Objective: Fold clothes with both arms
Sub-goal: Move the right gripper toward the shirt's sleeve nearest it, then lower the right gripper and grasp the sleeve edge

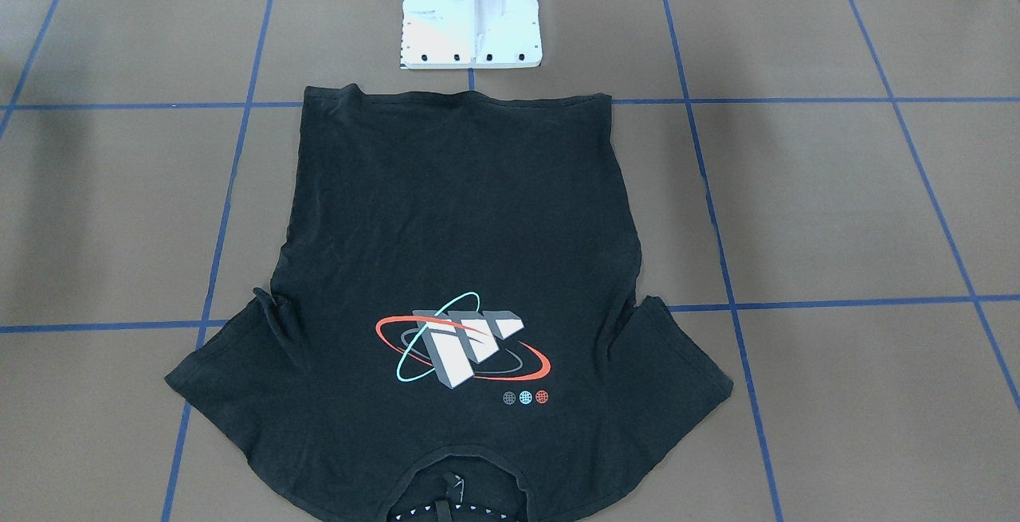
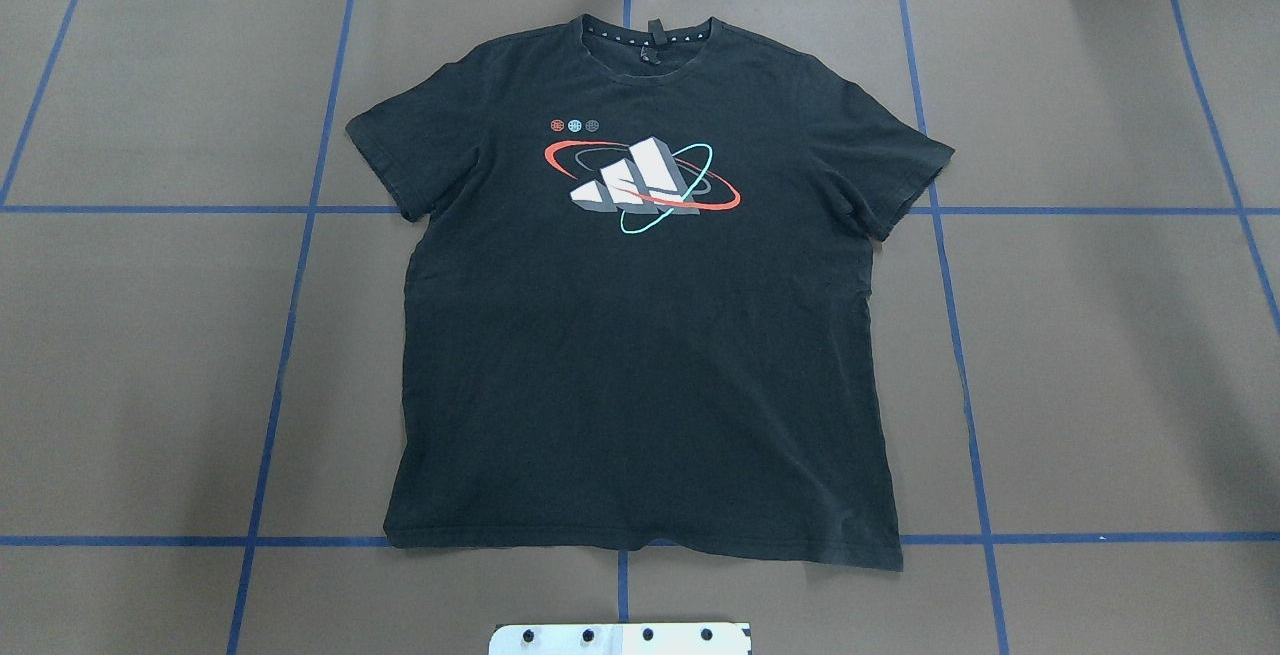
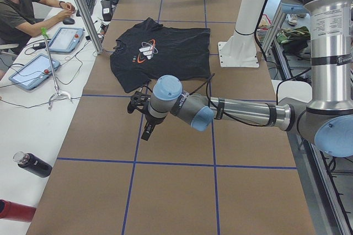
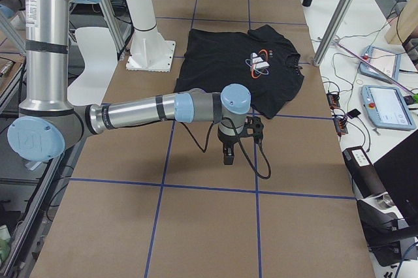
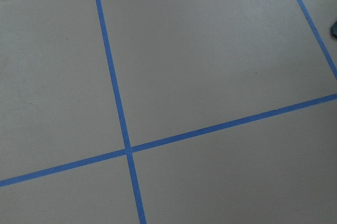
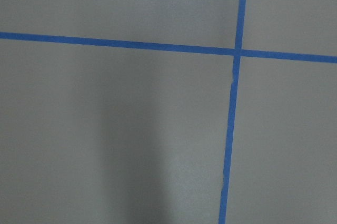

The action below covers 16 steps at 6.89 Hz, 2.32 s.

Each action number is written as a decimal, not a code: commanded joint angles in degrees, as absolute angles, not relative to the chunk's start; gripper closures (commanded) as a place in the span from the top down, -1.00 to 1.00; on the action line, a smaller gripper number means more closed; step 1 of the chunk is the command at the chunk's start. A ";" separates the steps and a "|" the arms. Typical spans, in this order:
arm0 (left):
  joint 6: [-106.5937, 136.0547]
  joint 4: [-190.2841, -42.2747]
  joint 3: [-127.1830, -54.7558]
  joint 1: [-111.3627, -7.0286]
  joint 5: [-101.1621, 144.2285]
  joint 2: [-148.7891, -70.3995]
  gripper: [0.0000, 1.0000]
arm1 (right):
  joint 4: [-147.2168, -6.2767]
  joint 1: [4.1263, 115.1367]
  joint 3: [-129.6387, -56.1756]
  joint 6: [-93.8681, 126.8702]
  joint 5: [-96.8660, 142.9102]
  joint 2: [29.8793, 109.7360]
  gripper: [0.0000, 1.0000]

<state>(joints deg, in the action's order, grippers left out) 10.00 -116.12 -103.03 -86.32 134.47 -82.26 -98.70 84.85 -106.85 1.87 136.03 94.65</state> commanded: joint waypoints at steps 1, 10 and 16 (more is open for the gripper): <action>10.02 -116.28 -103.09 -86.31 135.43 -82.18 1.00 | -98.61 79.84 -104.78 9.51 136.41 89.43 1.00; 13.18 -116.98 -102.92 -86.31 137.63 -82.35 1.00 | -59.77 62.51 -72.60 39.44 126.43 65.75 0.89; 13.10 -116.98 -102.83 -86.22 137.37 -82.71 1.00 | -49.75 57.39 -66.36 48.87 121.03 62.93 0.62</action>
<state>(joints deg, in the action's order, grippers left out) 13.17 -116.98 -102.84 -86.22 137.41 -82.70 -49.86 57.61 -66.65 48.75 121.27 63.32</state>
